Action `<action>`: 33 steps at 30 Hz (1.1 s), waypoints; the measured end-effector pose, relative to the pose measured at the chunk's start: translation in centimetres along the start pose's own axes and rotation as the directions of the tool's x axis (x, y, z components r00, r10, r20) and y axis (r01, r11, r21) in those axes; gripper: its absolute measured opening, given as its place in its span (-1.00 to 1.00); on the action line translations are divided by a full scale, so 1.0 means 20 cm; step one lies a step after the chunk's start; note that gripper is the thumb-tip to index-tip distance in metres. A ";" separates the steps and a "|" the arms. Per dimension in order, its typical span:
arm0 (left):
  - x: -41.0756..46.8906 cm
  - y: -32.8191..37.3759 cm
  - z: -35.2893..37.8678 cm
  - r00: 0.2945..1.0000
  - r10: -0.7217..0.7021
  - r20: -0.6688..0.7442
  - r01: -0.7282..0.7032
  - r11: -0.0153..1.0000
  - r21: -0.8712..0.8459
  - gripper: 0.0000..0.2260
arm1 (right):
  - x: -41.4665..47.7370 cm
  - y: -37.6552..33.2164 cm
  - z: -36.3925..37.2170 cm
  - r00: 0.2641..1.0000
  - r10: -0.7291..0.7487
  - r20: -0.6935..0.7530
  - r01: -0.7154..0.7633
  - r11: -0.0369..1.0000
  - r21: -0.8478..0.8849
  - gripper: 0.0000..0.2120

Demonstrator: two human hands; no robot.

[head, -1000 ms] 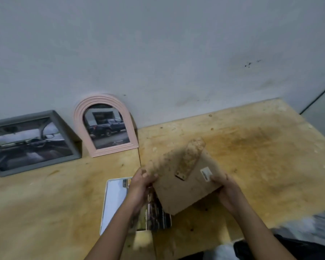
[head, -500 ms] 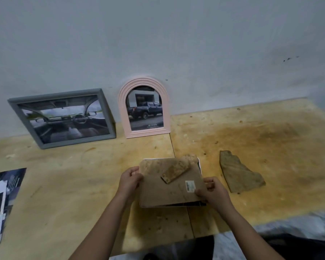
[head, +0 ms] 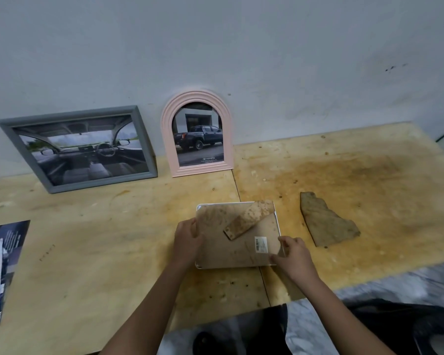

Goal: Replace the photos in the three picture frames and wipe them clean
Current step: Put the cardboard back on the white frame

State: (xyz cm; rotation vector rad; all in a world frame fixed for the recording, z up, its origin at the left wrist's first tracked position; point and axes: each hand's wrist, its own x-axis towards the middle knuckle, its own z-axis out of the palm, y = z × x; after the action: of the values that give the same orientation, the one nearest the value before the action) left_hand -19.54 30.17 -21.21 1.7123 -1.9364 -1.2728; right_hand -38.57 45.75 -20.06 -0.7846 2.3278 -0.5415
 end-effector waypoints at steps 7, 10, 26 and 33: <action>-0.05 -0.12 -0.03 0.997 -0.041 0.064 0.037 0.997 0.063 -0.45 | 0.01 -0.01 0.00 0.998 -0.058 0.038 0.061 0.993 -0.096 -0.32; -0.03 -0.11 -0.02 0.996 -0.074 0.048 0.070 0.994 0.086 -0.47 | 0.03 -0.04 0.00 0.998 -0.043 0.050 0.048 0.994 -0.100 -0.31; 0.13 0.07 -0.12 0.942 -0.286 0.176 0.235 0.936 0.263 -0.63 | 0.12 -0.17 -0.04 0.996 0.012 0.089 0.019 0.943 -0.333 -0.62; 0.08 -0.02 -0.13 0.959 -0.194 0.206 0.171 0.977 0.125 -0.90 | 0.12 -0.14 -0.06 0.988 0.066 0.139 -0.060 0.997 -0.044 -0.45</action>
State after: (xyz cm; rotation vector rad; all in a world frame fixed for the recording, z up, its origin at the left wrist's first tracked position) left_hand -17.84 27.66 -20.45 1.9142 -2.0367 -1.5046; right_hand -39.77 42.41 -18.56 -0.7399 2.2315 -0.4009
